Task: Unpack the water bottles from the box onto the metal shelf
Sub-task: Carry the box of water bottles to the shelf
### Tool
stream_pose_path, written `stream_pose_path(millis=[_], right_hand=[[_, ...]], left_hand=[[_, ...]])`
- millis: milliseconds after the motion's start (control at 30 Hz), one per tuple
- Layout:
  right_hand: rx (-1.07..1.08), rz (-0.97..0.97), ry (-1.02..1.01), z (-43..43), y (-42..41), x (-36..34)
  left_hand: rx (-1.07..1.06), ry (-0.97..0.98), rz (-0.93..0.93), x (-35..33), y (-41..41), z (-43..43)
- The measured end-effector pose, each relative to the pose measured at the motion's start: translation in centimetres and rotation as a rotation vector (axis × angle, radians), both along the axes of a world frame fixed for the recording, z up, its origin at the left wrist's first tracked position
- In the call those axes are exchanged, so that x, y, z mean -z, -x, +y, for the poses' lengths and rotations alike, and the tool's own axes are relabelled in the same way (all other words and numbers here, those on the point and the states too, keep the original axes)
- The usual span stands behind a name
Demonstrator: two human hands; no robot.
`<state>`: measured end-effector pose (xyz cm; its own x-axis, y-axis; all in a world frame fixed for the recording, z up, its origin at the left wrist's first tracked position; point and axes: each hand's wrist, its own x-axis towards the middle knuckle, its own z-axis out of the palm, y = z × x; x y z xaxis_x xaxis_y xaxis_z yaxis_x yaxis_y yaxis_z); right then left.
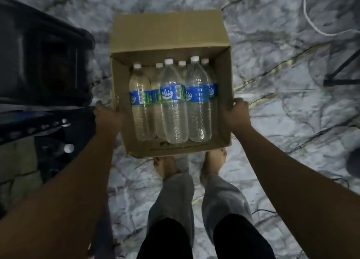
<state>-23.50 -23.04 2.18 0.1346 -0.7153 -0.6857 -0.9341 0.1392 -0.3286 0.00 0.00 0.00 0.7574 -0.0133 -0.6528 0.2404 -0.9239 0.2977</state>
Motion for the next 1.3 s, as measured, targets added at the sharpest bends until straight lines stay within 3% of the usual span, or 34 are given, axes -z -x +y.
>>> stream_pose_path(millis=[167, 500, 767, 1000, 1300], right_hand=[[0.038, -0.001, 0.063, -1.3, -0.6, 4.6], [0.072, 0.035, 0.144, -1.4, 0.1, 6.9], [-0.118, 0.121, 0.066, -2.9, 0.7, 6.0], [-0.2, 0.119, 0.101, -1.9, 2.9, 1.4], [-0.216, 0.088, 0.135, -1.3, 6.1, -13.7]], left_hand=[[0.138, 0.017, 0.016, 4.6, -1.1, 0.7], [0.204, -0.045, -0.113, 5.6, -0.7, 0.9], [0.302, -0.068, -0.115, 4.0, -0.4, 0.7], [0.25, 0.016, -0.095, -1.1, 1.0, 0.7], [0.238, 0.13, -0.108, -16.0, 3.5, 1.9]])
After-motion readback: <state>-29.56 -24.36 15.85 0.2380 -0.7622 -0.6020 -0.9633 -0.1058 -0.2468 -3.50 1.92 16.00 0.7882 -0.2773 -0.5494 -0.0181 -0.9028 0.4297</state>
